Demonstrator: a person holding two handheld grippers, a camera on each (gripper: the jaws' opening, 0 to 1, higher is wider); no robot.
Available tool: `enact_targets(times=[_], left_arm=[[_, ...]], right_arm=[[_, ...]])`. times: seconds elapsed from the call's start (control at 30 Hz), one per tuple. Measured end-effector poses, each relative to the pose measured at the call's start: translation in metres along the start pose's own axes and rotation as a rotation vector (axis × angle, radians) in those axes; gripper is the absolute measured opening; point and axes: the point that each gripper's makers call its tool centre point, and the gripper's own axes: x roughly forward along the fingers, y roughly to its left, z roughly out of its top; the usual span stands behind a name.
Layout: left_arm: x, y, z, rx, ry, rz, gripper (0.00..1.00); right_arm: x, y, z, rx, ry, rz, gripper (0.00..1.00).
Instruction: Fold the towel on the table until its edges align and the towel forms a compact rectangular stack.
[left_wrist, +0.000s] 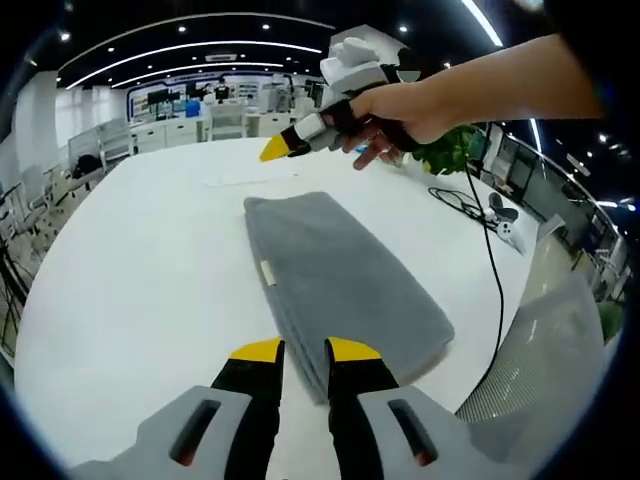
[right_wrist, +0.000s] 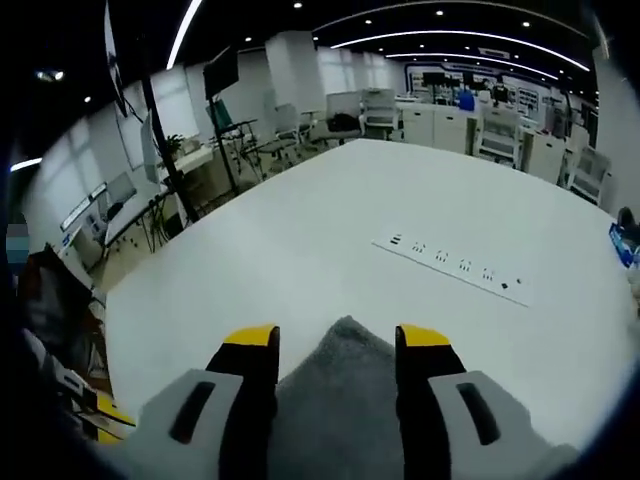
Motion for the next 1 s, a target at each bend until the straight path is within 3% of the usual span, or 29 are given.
enact_targets(times=[0.23, 0.6, 1.0], left_arm=[[-0.004, 0.004, 0.009, 0.016, -0.015, 0.005, 0.16], [-0.004, 0.001, 0.019, 0.088, -0.031, -0.016, 0.16], [-0.006, -0.004, 0.03, 0.184, -0.041, -0.033, 0.19]], right_arm=[[-0.02, 0.003, 0.002, -0.017, -0.029, 0.014, 0.5], [-0.056, 0.013, 0.0, -0.111, -0.063, 0.042, 0.49], [-0.094, 0.016, -0.022, -0.172, -0.071, 0.058, 0.42]])
